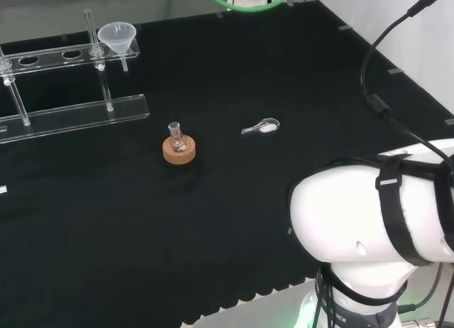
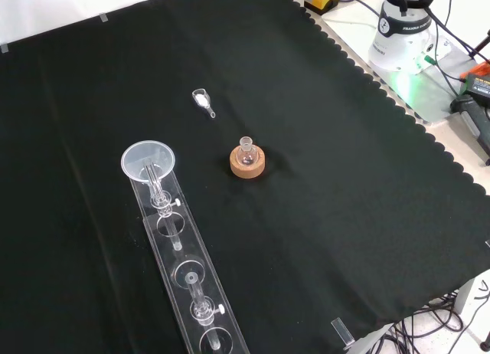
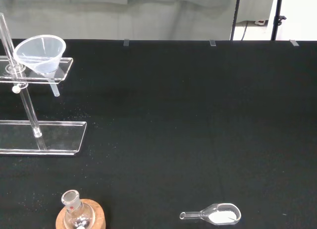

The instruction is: Pick up the funnel from the transparent funnel stand.

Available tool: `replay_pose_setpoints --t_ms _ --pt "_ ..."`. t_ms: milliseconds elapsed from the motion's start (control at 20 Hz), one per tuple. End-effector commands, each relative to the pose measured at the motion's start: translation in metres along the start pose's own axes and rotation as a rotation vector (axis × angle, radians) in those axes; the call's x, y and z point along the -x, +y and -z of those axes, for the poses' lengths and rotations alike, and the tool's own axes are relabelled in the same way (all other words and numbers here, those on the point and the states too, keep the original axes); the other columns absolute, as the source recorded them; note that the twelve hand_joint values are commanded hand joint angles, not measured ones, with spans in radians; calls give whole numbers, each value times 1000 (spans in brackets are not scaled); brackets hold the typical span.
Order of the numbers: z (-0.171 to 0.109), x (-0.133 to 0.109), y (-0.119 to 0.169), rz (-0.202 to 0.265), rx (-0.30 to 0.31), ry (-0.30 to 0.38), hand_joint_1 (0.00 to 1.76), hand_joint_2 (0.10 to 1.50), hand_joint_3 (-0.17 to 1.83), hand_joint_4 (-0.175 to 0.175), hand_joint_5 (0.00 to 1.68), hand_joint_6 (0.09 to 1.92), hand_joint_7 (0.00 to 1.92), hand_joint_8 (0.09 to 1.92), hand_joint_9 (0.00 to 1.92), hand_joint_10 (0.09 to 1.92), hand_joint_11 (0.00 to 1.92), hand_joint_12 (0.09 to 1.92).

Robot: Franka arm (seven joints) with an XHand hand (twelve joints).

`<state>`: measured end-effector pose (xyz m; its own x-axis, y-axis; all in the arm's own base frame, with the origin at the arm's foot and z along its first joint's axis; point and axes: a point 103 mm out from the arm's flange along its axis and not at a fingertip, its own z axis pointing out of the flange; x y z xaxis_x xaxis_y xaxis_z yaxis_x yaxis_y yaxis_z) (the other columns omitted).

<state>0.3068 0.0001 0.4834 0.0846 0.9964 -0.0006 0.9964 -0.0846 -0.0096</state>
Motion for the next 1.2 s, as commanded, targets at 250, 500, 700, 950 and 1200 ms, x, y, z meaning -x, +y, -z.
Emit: replay_pose_setpoints --t_ms 250,500,700,950,1200 --pt "-2 -19 6 -11 3 -1 2 885 87 48 0 87 0 87 96 87 0 1386" --pt "-12 -15 16 -8 99 33 0 883 86 48 0 87 0 87 96 87 0 1384" --pt "-32 -20 25 62 224 70 0 879 84 47 0 87 0 87 97 87 0 1400" --pt "-51 0 55 87 270 223 5 878 83 44 0 87 0 87 96 87 0 1411" --pt "-63 0 101 96 203 233 21 874 79 47 0 87 0 87 30 87 0 1330"
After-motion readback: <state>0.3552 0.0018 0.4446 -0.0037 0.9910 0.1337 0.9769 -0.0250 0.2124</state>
